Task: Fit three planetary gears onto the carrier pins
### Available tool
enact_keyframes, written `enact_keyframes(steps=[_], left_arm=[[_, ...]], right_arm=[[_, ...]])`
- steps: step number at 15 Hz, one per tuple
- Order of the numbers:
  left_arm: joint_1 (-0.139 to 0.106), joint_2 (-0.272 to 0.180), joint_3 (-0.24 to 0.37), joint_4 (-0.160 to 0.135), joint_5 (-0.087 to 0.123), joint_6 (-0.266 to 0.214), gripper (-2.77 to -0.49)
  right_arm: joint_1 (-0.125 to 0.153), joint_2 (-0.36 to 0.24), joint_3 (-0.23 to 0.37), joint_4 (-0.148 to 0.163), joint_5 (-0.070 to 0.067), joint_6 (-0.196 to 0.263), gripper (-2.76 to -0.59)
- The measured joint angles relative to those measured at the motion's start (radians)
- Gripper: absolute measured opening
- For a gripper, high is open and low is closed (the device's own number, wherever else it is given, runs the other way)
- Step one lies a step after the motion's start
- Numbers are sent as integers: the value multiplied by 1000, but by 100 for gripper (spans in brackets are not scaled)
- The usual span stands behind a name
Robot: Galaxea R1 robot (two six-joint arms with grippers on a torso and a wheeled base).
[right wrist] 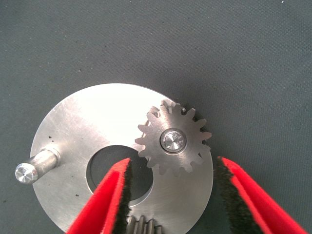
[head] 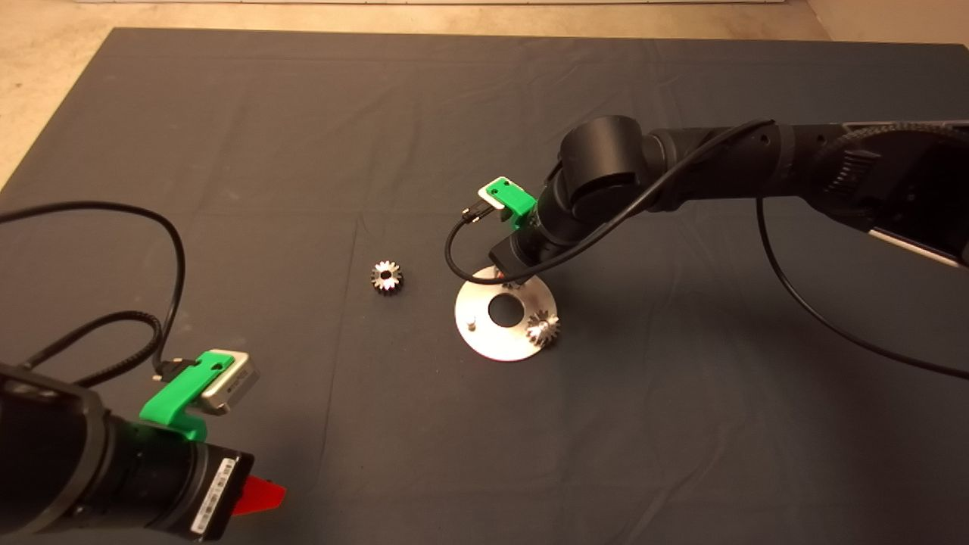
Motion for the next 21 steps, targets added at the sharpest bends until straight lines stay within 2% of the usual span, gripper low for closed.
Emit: enact_keyframes(steps=[5, 8, 9, 11, 13, 14, 16, 18, 19, 20, 21], left_arm=[[0, 0, 0, 0, 0, 0, -195], [0, 0, 0, 0, 0, 0, -195], [0, 0, 0, 0, 0, 0, -195], [0, 0, 0, 0, 0, 0, -195], [0, -1, 0, 0, 0, 0, -195], [0, -6, 0, 0, 1, 0, -195], [0, -10, 0, 0, 2, 1, -195], [0, -3, 0, 0, 1, 1, -195], [0, -1, 0, 0, 2, 3, -195], [0, -2, 0, 0, 3, 6, -195], [0, -2, 0, 0, 5, 12, -195]], right_arm=[[0, 0, 0, 0, -1, 0, -186], [1, -3, 5, 0, -1, 0, -157], [3, -5, 9, 0, -1, 0, -157], [17, -24, 44, 4, -1, 1, -149], [53, -83, 101, 20, 3, 4, -147], [67, -144, 143, 36, 3, 4, -147], [77, -309, 247, 76, -9, 11, -147], [79, -507, 392, 114, -29, 34, -147], [82, -587, 459, 130, -38, 45, -147], [94, -694, 563, 146, -51, 66, -147], [105, -771, 646, 162, -55, 88, -147]])
